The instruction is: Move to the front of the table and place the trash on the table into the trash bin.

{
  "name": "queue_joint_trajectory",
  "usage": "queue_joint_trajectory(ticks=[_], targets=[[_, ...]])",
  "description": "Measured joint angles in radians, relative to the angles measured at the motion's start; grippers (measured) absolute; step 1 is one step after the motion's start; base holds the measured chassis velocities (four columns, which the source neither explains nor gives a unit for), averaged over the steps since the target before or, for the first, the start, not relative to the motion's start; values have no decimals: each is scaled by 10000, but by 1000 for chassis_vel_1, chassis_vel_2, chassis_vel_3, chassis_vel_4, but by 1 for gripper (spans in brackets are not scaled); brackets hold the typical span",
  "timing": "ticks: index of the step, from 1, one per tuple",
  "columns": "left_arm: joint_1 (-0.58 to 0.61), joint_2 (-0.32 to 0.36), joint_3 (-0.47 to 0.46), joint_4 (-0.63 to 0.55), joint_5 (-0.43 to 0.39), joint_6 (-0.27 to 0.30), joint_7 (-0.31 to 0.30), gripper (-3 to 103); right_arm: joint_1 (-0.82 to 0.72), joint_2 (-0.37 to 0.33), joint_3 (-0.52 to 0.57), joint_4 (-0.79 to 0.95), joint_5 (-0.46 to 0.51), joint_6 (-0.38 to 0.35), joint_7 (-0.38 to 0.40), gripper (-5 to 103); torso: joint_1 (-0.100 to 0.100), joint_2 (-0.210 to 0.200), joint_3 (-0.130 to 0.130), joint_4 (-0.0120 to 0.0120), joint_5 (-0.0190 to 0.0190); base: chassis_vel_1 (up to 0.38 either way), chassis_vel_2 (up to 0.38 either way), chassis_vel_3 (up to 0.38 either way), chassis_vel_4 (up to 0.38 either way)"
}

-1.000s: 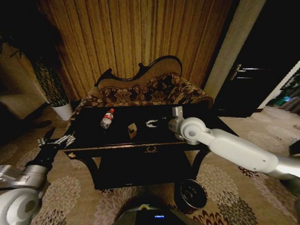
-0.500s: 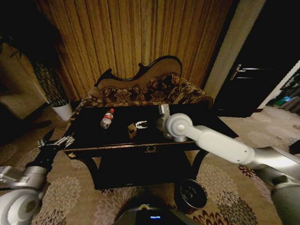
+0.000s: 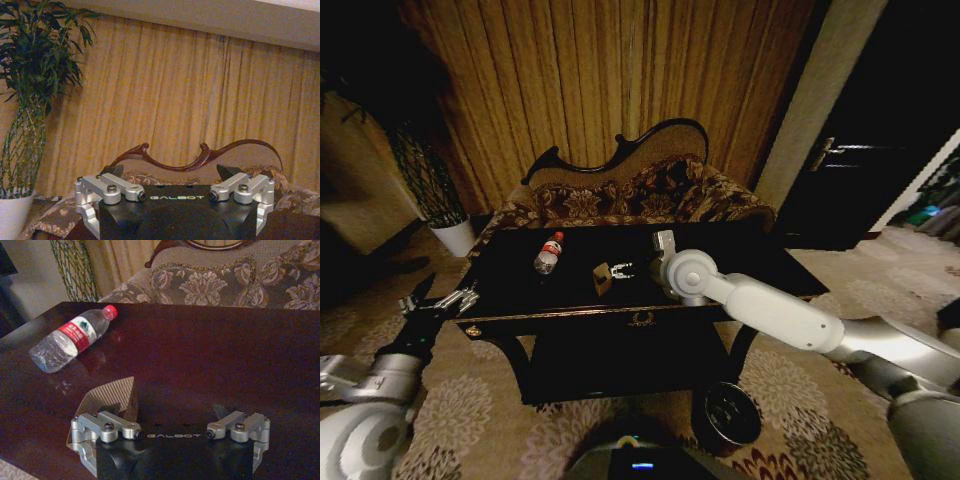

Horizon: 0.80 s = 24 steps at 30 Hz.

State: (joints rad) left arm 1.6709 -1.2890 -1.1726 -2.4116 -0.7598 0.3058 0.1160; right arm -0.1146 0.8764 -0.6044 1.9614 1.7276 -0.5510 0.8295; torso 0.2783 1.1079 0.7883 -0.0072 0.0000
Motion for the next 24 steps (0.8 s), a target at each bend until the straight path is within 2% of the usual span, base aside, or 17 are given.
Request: queue_joint_trajectory(ticks=[9,20,22,24], targets=[[111,-30,-9,-2,28,2,21,100,-108,163,6,-1,168,-73,157,100,0,0,0,1,0,0,0,0,0],[9,7,-1,132,93,-29,36,100,-234,232,-301,-104,-165,14,144,102,0,0,0,0,-1,0,0,0,0],[10,17,-1,157,121,-46,45,100,-234,228,-322,-105,-213,43,136,100,0,0,0,0,0,0,0,0,0],[11,24,-4,191,141,-61,64,100,-234,217,-337,-110,-272,113,133,90,0,0,0,0,0,0,0,0,0]])
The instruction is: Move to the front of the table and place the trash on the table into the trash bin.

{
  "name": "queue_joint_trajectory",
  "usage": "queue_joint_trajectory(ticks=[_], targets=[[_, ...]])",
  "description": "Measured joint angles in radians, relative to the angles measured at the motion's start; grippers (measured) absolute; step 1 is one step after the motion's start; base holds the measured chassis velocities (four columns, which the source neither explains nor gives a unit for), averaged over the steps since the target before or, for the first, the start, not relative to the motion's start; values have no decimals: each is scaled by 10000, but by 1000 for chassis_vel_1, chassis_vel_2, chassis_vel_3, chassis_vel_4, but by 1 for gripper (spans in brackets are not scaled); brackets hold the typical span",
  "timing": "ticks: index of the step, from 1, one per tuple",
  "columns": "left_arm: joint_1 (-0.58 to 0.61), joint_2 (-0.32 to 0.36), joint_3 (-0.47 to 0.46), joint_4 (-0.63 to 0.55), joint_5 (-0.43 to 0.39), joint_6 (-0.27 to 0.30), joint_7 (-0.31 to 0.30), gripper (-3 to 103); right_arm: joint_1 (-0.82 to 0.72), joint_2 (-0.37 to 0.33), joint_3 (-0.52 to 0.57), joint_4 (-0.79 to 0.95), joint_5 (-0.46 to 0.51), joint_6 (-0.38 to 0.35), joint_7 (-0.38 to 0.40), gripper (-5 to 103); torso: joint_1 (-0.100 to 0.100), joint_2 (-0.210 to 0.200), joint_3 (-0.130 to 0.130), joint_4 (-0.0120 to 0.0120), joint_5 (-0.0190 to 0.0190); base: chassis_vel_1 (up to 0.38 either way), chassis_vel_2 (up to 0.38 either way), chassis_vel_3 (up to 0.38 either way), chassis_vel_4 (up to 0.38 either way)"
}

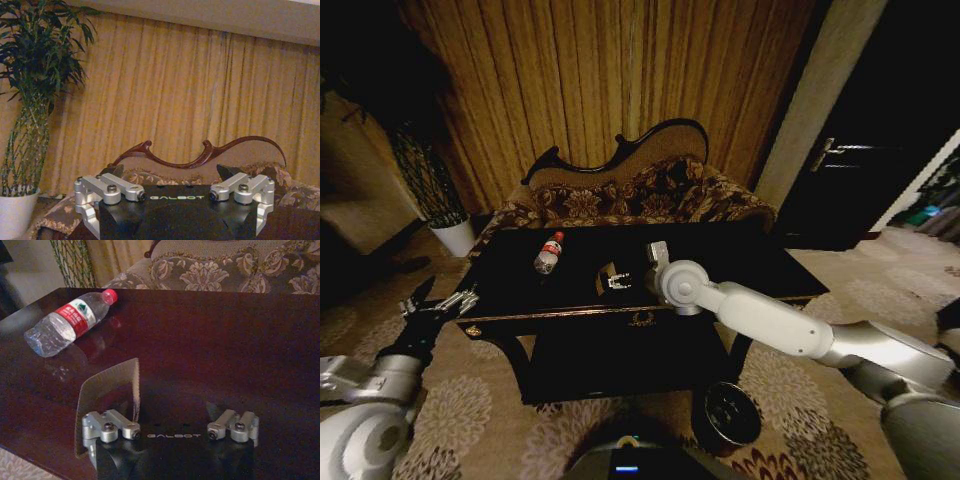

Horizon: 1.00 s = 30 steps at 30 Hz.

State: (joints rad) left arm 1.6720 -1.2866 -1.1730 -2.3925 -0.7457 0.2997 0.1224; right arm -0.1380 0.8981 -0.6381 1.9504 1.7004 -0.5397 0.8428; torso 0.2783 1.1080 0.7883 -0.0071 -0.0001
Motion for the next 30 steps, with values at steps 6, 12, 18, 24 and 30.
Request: queue_joint_trajectory(ticks=[6,12,18,24,30], targets=[[-23,13,35,12,14,-10,15,100,31,-4,17,0,-22,61,-10,69,0,0,0,0,0,0,0,0,0],[-52,56,43,32,15,-11,19,100,28,-33,58,-17,-43,93,-16,47,0,0,0,0,0,0,0,0,0],[-31,53,46,42,15,-14,56,100,-6,-94,92,-46,-52,95,-35,25,0,0,0,0,0,0,0,0,0],[-11,72,16,23,14,-22,81,100,-12,-121,124,-57,-56,95,-43,3,0,0,0,0,0,0,0,0,0],[-7,105,3,-5,8,-25,84,100,-21,-157,154,-62,-56,96,-46,0,0,0,0,0,0,0,0,0,0]])
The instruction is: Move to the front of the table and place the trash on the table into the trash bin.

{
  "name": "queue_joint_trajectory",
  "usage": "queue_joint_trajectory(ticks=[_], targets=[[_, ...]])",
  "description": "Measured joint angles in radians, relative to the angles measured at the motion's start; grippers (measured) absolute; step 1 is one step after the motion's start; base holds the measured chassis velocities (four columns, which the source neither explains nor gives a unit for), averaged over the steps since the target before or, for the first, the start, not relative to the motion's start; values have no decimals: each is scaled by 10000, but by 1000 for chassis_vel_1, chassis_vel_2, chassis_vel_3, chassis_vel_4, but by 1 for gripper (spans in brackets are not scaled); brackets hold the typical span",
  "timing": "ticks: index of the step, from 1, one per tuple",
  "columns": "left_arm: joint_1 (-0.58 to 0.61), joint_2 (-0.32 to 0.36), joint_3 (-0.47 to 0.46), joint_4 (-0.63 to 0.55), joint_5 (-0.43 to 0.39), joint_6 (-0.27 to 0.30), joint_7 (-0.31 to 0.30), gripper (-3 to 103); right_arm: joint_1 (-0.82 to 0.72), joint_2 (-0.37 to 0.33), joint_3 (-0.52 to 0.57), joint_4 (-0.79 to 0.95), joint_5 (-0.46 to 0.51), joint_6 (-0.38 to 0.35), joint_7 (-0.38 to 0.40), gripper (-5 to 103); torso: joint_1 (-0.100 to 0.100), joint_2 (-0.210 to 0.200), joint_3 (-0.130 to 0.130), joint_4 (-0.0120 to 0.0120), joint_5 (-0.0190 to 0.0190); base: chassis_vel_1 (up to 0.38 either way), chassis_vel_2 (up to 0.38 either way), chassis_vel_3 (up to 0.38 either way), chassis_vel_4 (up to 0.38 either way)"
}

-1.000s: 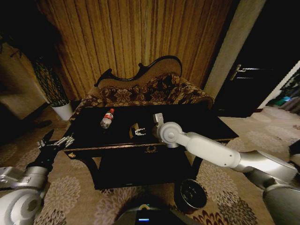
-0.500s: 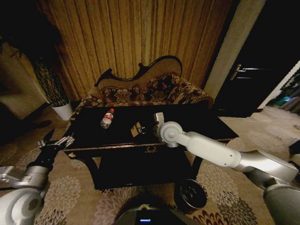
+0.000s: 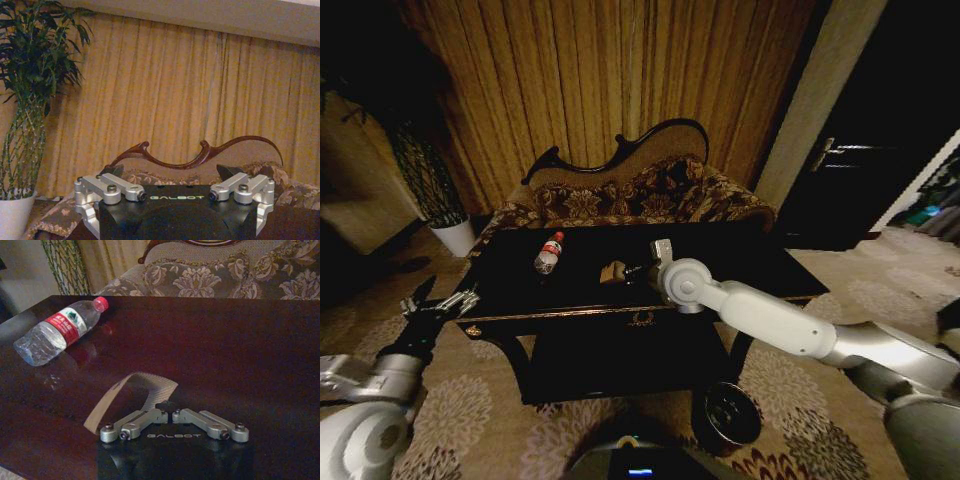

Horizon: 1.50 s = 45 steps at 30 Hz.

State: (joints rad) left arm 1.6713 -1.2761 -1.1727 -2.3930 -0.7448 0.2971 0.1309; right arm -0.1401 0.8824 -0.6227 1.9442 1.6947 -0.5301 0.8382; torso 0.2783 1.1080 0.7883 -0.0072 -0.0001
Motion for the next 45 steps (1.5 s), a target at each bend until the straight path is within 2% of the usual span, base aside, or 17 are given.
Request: queue_joint_trajectory(ticks=[10,22,32,37,39,43,45], targets=[[13,11,-3,-9,-6,-11,12,100,-10,-26,166,7,12,22,0,0,0,0,0,0,0,0,0,0,0],[8,27,0,14,-24,-18,23,100,-115,-162,602,92,-157,608,-272,0,0,0,0,0,0,0,0,0,0],[21,-17,24,18,-12,-27,75,100,-462,-323,1208,114,-371,768,-308,0,0,0,0,1,0,0,0,0,0],[27,-5,14,29,-12,-53,77,100,-1020,-489,2058,-76,-1160,983,-429,0,0,0,0,0,0,0,0,0,0],[28,4,16,34,-12,-65,78,100,-1357,-672,2511,-232,-1978,1160,-779,0,0,0,0,0,0,0,0,0,0],[26,40,18,49,-24,-82,83,100,-1814,-927,3147,-326,-2678,1344,-1198,0,0,0,0,0,2,0,0,0,0],[4,114,22,80,-53,-98,86,100,-2328,-1187,3734,-383,-3424,1623,-1605,0,0,0,0,2,2,0,0,0,0]])
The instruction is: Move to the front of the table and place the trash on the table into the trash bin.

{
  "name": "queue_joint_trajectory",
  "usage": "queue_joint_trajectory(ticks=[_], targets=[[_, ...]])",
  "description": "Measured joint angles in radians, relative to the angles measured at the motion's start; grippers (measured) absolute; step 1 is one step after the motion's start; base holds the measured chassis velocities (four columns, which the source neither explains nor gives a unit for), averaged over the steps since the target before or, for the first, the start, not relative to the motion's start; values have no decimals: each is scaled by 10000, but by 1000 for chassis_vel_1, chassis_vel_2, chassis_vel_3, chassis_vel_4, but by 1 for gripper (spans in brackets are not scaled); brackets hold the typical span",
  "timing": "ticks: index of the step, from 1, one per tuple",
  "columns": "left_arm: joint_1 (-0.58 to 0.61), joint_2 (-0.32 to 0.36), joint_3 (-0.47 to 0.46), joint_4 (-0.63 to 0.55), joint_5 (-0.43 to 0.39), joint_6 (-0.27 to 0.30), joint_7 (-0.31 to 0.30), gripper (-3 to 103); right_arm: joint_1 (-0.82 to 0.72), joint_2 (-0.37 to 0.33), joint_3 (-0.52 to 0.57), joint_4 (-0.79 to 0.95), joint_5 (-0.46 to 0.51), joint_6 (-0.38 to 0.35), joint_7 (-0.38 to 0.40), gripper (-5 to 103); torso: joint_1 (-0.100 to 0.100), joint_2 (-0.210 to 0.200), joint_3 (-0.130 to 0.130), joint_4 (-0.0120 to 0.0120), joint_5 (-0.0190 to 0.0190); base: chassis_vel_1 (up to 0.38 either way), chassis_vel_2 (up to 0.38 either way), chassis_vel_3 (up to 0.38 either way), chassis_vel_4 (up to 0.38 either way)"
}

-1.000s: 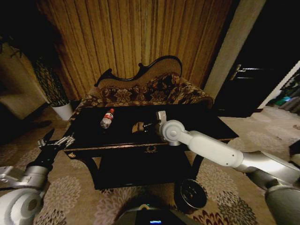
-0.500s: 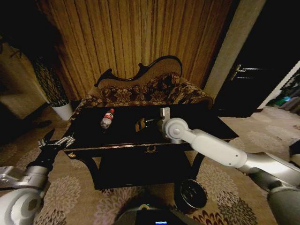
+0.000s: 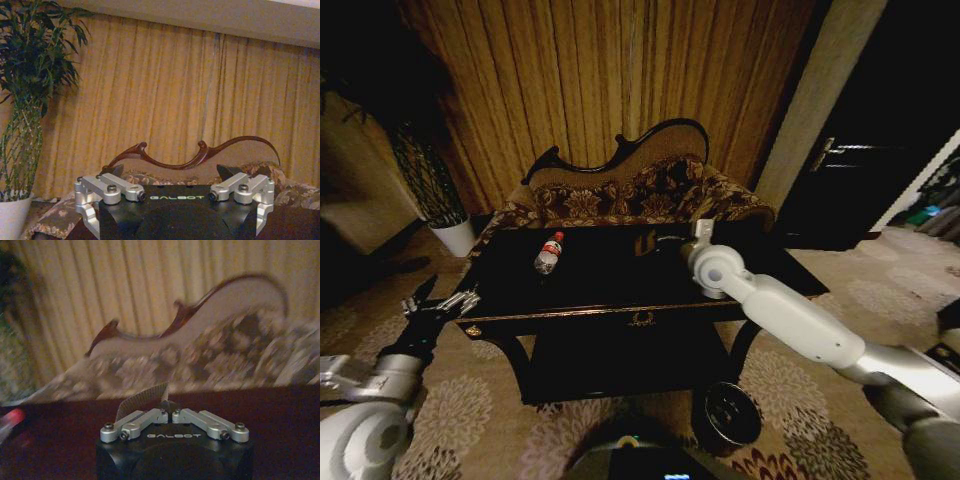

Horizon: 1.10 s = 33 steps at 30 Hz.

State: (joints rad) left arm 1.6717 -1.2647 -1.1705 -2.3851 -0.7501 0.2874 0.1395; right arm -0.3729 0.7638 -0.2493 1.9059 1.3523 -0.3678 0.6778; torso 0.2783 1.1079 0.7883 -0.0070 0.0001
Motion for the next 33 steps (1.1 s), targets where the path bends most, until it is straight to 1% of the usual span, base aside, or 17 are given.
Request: queue_joint_trajectory(ticks=[1,2,5,6,8,9,10,11,12,13,14,17,21,22,25,30,33], targets=[[0,0,0,0,0,0,0,100,0,0,0,0,0,0,0,0,0,0,0,0,0,0,0,0,0],[-32,54,20,42,-32,-25,0,100,-426,-214,417,-58,-734,216,-457,0,0,0,0,-1,0,0,0,0,0],[-121,175,75,138,-154,-72,-7,100,-1426,-568,1317,-95,-1932,743,-1386,0,0,0,0,-4,0,0,0,0,0],[-121,175,75,138,-154,-72,-7,100,-1426,-568,1317,-95,-1932,743,-1386,0,0,0,0,-4,0,0,0,0,0],[-172,291,89,196,-296,-106,-10,100,-2341,-738,2120,-90,-2492,1089,-1951,0,0,0,0,0,-3,0,0,0,0],[-199,365,95,227,-375,-117,-8,100,-2806,-807,2446,-76,-2686,1228,-2171,0,0,0,0,-1,0,0,0,0,0],[-199,365,95,227,-375,-117,-8,100,-2806,-807,2446,-76,-2686,1228,-2171,0,0,0,0,-1,0,0,0,0,0],[-256,492,115,275,-517,-137,-3,100,-3487,-921,2944,-28,-2994,1473,-2528,0,0,0,0,-4,3,0,0,0,0],[-256,492,115,275,-517,-137,-3,100,-3487,-921,2944,-28,-2994,1473,-2528,0,0,0,0,-4,3,0,0,0,0],[-312,595,130,320,-624,-151,5,100,-3894,-1015,3238,3,-3297,1651,-2764,0,0,0,0,-5,-2,0,0,0,0],[-456,898,183,425,-894,-175,-77,100,-4617,-1121,3832,145,-3920,2019,-3173,0,0,0,0,-3,-1,0,0,0,0],[-450,1124,154,482,-1074,-175,-162,100,-4907,-1031,4189,260,-4143,2036,-3198,0,0,0,0,2,-4,0,0,0,0],[-349,1511,-6,605,-1399,-181,-188,100,-5545,-734,4840,411,-4414,1974,-3187,0,0,0,0,1,-2,0,0,0,0],[-349,1511,-6,605,-1399,-181,-188,100,-5545,-734,4840,411,-4414,1974,-3187,0,0,0,0,1,-2,0,0,0,0],[-395,1737,-33,792,-1597,-183,-186,100,-6256,-568,5346,570,-4786,1920,-3182,0,0,0,0,-2,-1,0,0,0,0],[-534,1858,-15,943,-1647,-178,-188,100,-7038,-537,6007,664,-4848,1875,-3176,0,0,0,0,-2,-1,0,0,0,0],[-549,1861,-17,948,-1650,-174,-189,100,-7250,-600,6238,667,-4835,1866,-3175,0,0,0,0,-3,-1,0,0,0,0]])
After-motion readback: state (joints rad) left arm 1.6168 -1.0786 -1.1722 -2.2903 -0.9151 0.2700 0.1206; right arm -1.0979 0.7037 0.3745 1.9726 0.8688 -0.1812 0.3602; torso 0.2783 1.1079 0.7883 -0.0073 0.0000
